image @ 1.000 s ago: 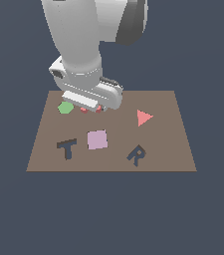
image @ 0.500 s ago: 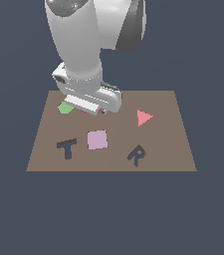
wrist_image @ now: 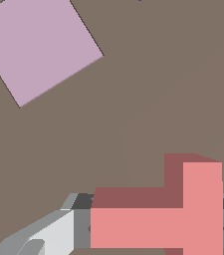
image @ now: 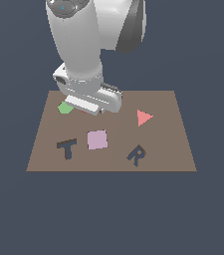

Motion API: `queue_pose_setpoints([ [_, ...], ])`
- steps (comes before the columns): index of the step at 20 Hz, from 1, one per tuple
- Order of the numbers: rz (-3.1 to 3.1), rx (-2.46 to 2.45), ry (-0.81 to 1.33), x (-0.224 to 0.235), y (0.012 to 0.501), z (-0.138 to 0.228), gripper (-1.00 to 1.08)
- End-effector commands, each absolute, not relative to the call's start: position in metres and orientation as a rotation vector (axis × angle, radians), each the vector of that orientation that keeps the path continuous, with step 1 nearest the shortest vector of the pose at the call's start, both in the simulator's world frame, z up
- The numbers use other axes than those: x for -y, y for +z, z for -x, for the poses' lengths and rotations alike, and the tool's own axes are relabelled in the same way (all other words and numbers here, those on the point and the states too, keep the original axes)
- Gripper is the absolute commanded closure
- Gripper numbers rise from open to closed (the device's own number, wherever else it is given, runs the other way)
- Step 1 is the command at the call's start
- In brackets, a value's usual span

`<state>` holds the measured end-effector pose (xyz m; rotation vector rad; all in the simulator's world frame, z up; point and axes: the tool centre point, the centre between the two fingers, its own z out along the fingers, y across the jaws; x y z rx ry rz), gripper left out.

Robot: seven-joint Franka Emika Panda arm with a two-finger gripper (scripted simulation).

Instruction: Insert a designated object into the corresponding slot on a board.

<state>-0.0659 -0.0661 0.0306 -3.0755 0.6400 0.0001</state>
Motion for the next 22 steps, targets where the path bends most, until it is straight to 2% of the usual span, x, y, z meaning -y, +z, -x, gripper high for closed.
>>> queue_pose_setpoints([
  [1, 3.076, -0.641, 0.001, 0.067, 0.03, 0.066, 1.08],
  [12, 3.055, -0.728, -0.001, 0.065, 0.032, 0.055, 1.08],
  [22, 2.963, -1.041, -0.001, 0.069, 0.034, 0.015, 1.08],
])
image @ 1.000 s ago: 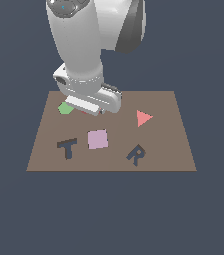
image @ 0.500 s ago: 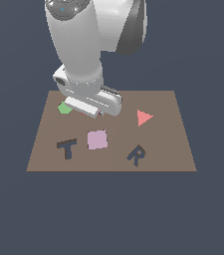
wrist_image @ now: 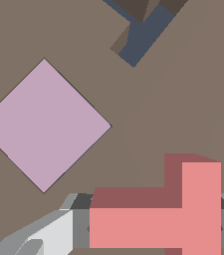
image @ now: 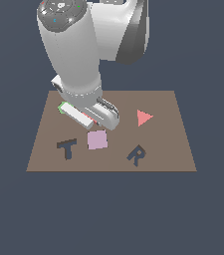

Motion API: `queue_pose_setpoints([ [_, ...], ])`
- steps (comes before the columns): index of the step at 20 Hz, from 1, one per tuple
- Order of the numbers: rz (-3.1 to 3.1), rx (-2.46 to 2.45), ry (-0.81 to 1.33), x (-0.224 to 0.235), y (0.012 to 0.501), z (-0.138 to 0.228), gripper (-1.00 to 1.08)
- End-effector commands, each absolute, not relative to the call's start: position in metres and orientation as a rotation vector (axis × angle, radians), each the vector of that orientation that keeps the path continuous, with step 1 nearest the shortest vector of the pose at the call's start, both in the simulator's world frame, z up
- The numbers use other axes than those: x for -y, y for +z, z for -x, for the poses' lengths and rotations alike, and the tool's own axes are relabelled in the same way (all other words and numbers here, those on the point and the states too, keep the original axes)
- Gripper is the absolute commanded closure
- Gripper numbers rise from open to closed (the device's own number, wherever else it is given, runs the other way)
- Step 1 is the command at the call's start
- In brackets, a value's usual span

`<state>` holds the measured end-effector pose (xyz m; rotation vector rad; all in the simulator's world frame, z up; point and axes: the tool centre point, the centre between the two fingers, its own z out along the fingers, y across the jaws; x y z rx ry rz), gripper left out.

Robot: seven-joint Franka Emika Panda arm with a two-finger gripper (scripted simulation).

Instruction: Insert a designated object into the corresponding slot on a board.

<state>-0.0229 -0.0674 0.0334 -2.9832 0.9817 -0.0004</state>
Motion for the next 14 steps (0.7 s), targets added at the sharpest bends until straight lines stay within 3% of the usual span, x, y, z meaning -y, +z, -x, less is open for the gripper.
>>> queue_pose_setpoints([
  [1, 2.948, -1.084, -0.001, 0.07, 0.034, 0.01, 1.08],
  [14, 2.665, -1.662, -0.002, 0.105, 0.039, -0.06, 1.08],
])
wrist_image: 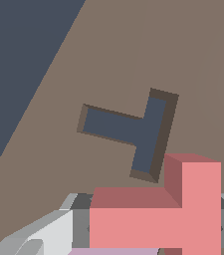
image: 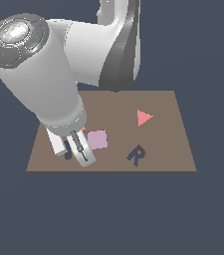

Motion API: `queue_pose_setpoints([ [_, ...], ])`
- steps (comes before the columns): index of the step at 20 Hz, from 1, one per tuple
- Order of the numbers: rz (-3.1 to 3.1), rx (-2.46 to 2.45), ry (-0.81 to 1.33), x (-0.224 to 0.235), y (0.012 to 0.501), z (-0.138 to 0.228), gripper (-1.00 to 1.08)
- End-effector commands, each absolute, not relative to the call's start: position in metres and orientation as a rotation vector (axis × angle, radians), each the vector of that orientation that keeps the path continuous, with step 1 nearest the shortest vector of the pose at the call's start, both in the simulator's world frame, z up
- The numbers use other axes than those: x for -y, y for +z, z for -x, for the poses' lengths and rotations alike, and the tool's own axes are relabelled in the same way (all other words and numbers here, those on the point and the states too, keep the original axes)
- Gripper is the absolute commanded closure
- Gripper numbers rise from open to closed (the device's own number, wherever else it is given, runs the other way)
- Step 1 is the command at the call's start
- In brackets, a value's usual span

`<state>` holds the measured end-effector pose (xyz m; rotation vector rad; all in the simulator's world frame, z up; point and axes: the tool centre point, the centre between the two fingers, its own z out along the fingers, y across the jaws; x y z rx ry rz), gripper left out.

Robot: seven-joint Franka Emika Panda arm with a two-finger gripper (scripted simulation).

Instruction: Insert a designated object into the corresponding slot on a board.

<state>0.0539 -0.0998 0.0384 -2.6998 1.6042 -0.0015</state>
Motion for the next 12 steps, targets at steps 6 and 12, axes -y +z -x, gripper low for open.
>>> queue_pose_setpoints([
  [6, 2.561, -1.817, -0.001, 0.121, 0.04, -0.077, 1.08],
  [12, 2.502, -1.898, -0.001, 0.131, 0.041, -0.085, 1.08],
])
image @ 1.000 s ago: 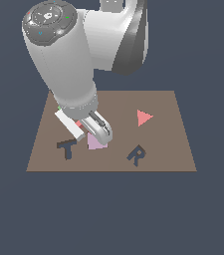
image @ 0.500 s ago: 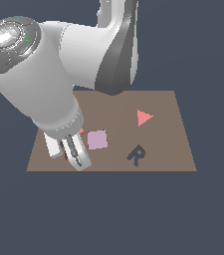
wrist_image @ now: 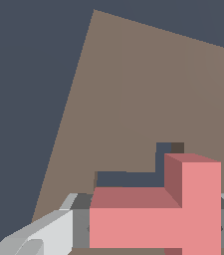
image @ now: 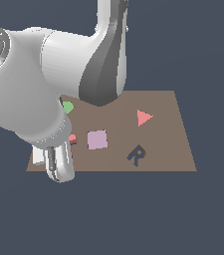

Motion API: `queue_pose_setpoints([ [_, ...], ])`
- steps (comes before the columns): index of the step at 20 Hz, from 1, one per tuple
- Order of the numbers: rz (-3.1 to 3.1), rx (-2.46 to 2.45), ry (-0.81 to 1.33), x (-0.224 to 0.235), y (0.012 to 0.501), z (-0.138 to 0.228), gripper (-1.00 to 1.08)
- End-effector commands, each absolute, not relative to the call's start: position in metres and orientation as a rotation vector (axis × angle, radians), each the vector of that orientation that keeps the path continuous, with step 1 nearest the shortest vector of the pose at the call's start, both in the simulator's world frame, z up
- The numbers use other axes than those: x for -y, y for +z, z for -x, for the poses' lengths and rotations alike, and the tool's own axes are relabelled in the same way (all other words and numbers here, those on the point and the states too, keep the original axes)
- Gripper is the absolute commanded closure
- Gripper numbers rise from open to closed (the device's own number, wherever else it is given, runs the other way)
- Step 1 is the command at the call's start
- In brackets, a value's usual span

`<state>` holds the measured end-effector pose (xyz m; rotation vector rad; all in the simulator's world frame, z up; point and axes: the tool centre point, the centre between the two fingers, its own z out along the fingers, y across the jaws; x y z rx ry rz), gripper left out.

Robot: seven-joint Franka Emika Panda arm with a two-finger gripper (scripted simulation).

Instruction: Insert a designated object into the corresponding slot on a board.

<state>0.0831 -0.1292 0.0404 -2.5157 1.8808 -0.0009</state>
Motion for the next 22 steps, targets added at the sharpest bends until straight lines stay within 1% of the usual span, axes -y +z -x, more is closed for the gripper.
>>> queue_pose_setpoints([
  [1, 2.497, -1.905, -0.001, 0.132, 0.041, -0.086, 1.08],
  [12, 2.49, -1.914, 0.0, 0.134, 0.031, -0.086, 1.08],
  [13, 2.49, -1.914, 0.0, 0.134, 0.031, -0.086, -0.92],
  [22, 2.49, -1.914, 0.0, 0.134, 0.031, -0.086, -0.92],
])
